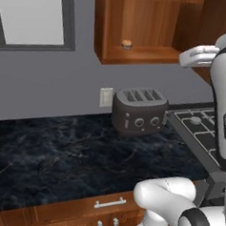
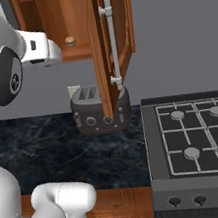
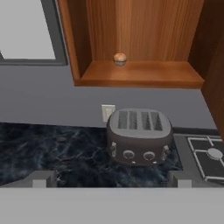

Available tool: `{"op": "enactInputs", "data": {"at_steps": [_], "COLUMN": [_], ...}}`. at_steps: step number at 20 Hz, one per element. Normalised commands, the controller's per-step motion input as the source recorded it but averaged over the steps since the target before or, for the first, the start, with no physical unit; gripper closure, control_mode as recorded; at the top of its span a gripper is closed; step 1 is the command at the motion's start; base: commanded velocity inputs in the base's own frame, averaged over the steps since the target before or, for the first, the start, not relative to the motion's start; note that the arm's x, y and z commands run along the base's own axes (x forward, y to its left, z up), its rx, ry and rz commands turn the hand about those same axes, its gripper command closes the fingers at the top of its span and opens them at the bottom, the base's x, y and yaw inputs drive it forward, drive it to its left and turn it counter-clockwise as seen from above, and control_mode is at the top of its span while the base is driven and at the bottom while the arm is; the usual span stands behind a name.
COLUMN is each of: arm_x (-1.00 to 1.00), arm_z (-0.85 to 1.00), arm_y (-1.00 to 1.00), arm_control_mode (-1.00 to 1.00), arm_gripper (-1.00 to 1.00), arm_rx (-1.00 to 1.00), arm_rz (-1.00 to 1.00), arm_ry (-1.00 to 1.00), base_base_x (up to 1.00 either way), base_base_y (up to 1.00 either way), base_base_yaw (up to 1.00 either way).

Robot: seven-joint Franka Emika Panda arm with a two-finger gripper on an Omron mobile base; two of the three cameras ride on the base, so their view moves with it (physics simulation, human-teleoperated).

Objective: Pick the tangerines from the cabinet and place them in one bowl. Pick the lemon wedge from the sink and place it in the other bowl.

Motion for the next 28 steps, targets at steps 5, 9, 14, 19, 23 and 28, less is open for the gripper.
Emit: {"op": "enactInputs", "data": {"at_steps": [5, 9, 14, 19, 23, 28], "arm_x": [0.27, 0.22, 0.28, 0.41, 0.43, 0.41], "arm_z": [-0.02, -0.10, -0.09, 0.00, 0.00, -0.01], "arm_y": [0.00, 0.00, 0.14, 0.18, 0.08, 0.00], "arm_control_mode": [-1.00, -1.00, -1.00, -1.00, -1.00, -1.00], "arm_gripper": [-1.00, -1.00, -1.00, -1.00, -1.00, -1.00], "arm_rx": [-0.01, 0.00, 0.00, 0.00, 0.00, 0.00], "arm_rz": [0.01, 0.01, 0.00, 0.00, 0.00, 0.00], "arm_ry": [-0.11, -0.07, -0.03, -0.02, -0.01, 0.00], "base_base_x": [0.00, 0.00, 0.00, 0.00, 0.00, 0.00], "base_base_y": [0.00, 0.00, 0.00, 0.00, 0.00, 0.00], "base_base_yaw": [0.00, 0.00, 0.00, 0.00, 0.00, 0.00]}}
